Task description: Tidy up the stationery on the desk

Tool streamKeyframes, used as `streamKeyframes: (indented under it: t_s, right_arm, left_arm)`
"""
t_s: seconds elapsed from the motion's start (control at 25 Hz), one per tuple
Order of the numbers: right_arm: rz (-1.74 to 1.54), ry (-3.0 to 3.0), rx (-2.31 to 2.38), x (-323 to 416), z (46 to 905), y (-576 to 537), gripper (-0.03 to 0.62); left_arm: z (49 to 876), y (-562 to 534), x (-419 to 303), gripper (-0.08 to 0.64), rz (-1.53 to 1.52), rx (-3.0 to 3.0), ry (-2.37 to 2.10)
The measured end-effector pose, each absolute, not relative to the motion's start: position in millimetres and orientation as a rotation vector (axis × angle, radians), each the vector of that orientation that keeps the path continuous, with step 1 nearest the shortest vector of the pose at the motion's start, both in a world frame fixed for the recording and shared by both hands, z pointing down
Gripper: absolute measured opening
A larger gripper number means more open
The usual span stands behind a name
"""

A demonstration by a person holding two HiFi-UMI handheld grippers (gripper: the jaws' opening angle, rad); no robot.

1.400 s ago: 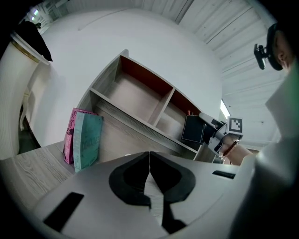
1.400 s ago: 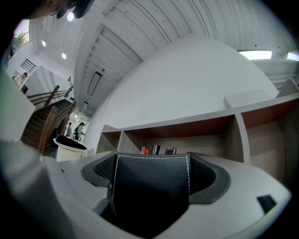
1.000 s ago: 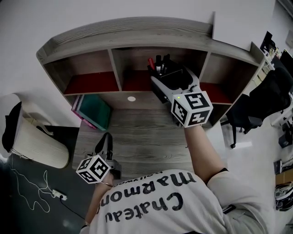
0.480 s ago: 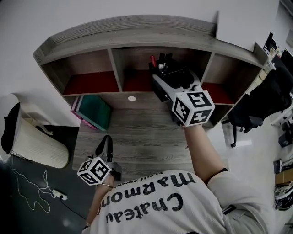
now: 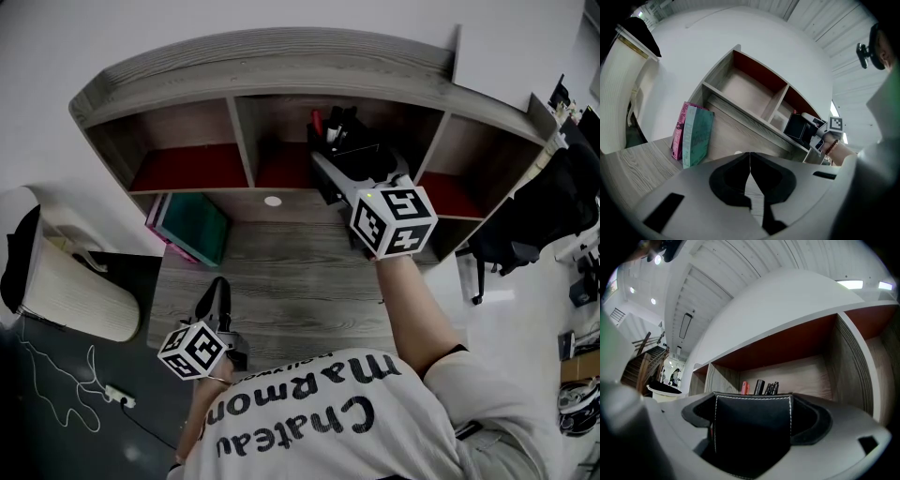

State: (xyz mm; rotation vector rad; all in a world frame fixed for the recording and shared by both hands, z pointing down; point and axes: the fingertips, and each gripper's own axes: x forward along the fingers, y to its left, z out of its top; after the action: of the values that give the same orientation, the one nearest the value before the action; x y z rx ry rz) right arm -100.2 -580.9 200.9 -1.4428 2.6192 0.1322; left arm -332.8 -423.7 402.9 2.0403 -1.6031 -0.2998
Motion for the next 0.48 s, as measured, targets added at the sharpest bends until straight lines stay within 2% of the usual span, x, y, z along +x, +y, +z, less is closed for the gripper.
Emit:
streamKeyframes:
  t_s: [0.48]
  right_arm:
    - [0.137, 2.622, -1.439, -103.9, 204.1, -584.8, 0.457]
  left_arm:
    - [402.9, -430.2, -329.8, 0.017, -0.3, 2.043, -1.59]
